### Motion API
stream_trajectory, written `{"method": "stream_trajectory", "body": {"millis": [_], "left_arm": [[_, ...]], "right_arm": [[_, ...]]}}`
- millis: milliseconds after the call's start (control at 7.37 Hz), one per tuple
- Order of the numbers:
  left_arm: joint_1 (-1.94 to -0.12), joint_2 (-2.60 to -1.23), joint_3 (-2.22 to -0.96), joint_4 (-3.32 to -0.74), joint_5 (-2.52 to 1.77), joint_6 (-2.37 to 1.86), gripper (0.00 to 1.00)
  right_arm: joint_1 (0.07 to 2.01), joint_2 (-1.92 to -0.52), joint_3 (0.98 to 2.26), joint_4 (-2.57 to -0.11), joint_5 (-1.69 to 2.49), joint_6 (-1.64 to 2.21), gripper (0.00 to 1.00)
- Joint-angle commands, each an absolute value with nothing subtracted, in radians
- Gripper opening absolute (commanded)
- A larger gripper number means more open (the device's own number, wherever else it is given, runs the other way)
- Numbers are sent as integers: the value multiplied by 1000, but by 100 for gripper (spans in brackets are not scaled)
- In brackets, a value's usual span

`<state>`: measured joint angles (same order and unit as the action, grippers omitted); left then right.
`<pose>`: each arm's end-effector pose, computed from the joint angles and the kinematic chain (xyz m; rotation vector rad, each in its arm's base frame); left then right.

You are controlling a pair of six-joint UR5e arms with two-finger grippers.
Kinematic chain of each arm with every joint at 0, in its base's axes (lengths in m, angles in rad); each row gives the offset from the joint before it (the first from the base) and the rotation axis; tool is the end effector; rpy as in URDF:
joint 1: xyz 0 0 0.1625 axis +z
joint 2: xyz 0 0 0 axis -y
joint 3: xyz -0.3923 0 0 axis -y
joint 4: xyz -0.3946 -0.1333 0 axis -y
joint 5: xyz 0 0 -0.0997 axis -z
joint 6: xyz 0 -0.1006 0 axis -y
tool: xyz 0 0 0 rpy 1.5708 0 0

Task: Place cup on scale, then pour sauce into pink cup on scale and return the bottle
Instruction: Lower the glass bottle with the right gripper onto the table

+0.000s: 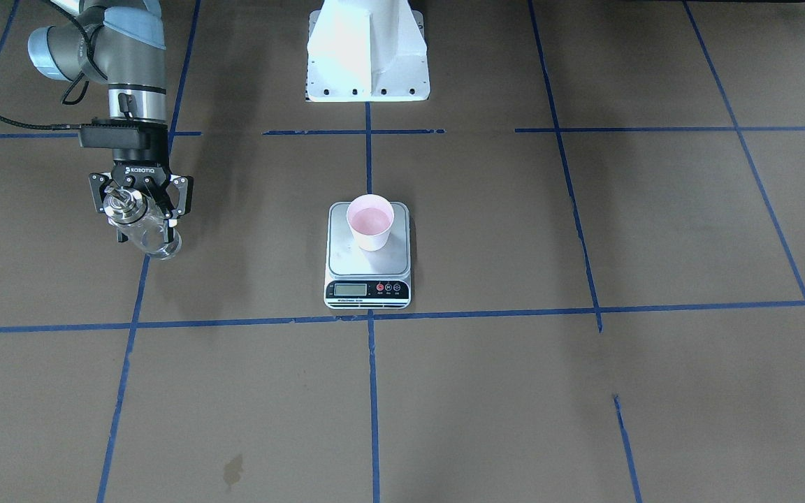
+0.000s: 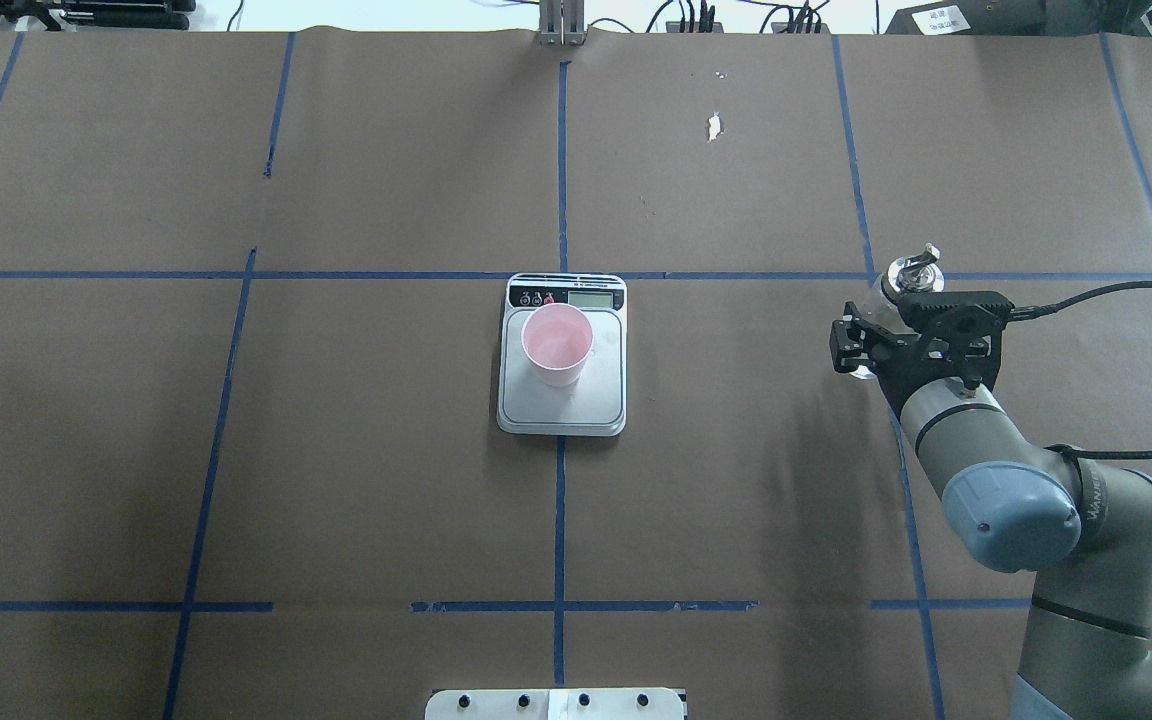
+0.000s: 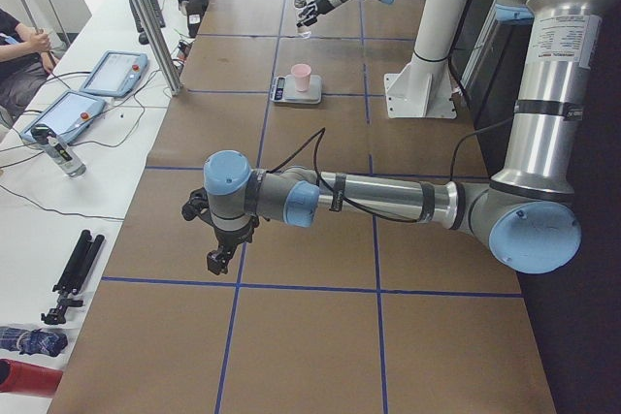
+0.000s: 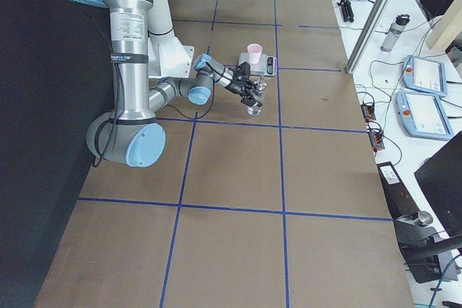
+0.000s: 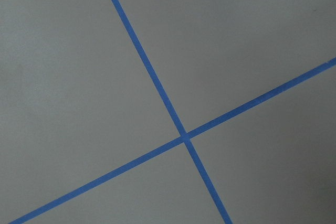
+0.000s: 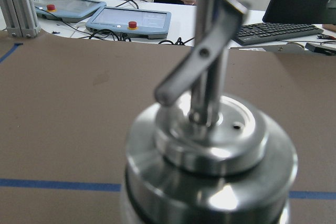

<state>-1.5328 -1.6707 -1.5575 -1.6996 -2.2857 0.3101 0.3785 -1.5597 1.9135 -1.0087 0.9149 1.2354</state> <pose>-0.0466 -0.5480 0.5716 0.3030 0.6824 0.4089 -0.3913 -0.3651 0.3875 0.8796 -0.6143 0.3389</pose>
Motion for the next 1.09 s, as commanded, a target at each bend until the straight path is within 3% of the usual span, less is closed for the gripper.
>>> {"method": "stream_trajectory", "body": {"millis": [0,950], "left_arm": [[-1532,-1672,-1559,-1700,-2286,310,100],[-1532,-1672,-1557,-1701,-2284,308,100]], "right_arm": [[380,-1591,1904,-1009,939,1238,0],[377,-1601,1907,-1008,951,1339,0]]}}
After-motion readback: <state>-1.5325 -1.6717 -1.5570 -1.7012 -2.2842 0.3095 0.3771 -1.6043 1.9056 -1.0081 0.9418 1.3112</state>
